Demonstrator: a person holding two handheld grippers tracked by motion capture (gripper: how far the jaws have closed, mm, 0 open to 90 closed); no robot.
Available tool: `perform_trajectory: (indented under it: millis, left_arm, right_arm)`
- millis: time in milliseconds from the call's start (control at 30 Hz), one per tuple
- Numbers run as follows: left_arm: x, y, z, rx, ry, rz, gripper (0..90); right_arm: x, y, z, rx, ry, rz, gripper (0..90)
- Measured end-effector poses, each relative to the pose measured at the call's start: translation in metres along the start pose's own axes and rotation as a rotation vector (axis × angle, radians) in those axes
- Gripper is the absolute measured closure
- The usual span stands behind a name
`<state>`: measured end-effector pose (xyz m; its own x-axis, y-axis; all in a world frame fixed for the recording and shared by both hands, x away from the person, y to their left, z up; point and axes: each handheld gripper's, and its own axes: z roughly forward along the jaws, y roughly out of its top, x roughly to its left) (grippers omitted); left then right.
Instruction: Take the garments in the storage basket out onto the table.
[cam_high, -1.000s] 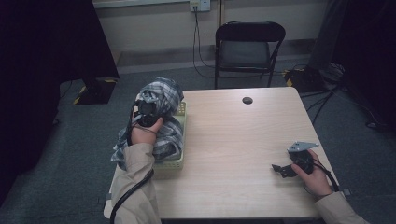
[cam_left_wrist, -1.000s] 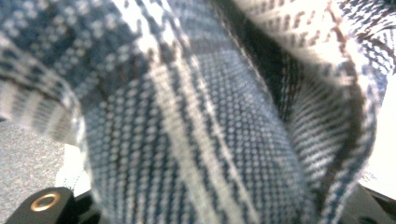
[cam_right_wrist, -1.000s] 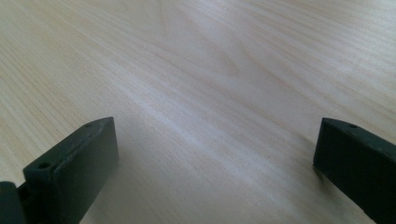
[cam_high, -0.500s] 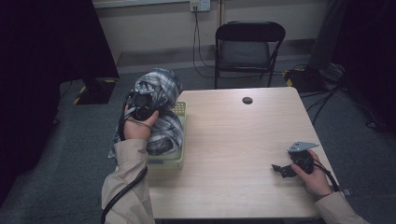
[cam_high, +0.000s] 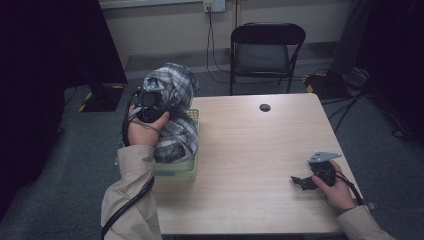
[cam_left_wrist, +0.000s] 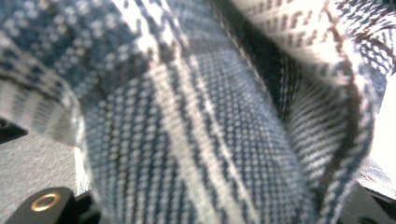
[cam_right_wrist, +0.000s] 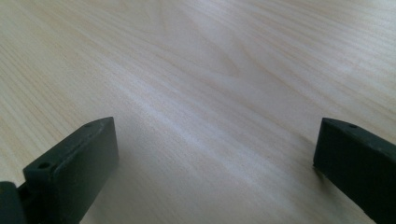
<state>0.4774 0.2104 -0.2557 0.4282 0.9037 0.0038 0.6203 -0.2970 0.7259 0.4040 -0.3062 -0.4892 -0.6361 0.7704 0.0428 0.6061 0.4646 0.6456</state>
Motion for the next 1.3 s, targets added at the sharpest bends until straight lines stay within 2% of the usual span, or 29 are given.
perform_trajectory:
  millis: [133, 400, 500, 667, 1300]
  left_arm:
    - [-0.010, 0.006, -0.002, -0.002, -0.030, 0.018, 55.4]
    - [-0.032, 0.015, 0.001, -0.016, -0.122, 0.031, 55.4]
    - [-0.040, 0.018, 0.003, -0.013, -0.135, 0.045, 55.4]
    - [-0.049, 0.022, 0.005, -0.026, -0.182, 0.042, 55.4]
    - [-0.090, 0.039, 0.016, -0.050, -0.291, 0.093, 55.3]
  right_arm:
    - [0.000, 0.000, 0.000, 0.000, 0.000, 0.001, 0.0]
    - [0.000, 0.000, 0.000, 0.000, 0.000, 0.001, 0.0]
    - [0.000, 0.000, 0.000, 0.001, 0.000, 0.001, 0.0]
    - [0.000, 0.000, 0.000, 0.000, 0.000, 0.000, 0.0]
    - [0.000, 0.000, 0.000, 0.000, 0.000, 0.001, 0.0]
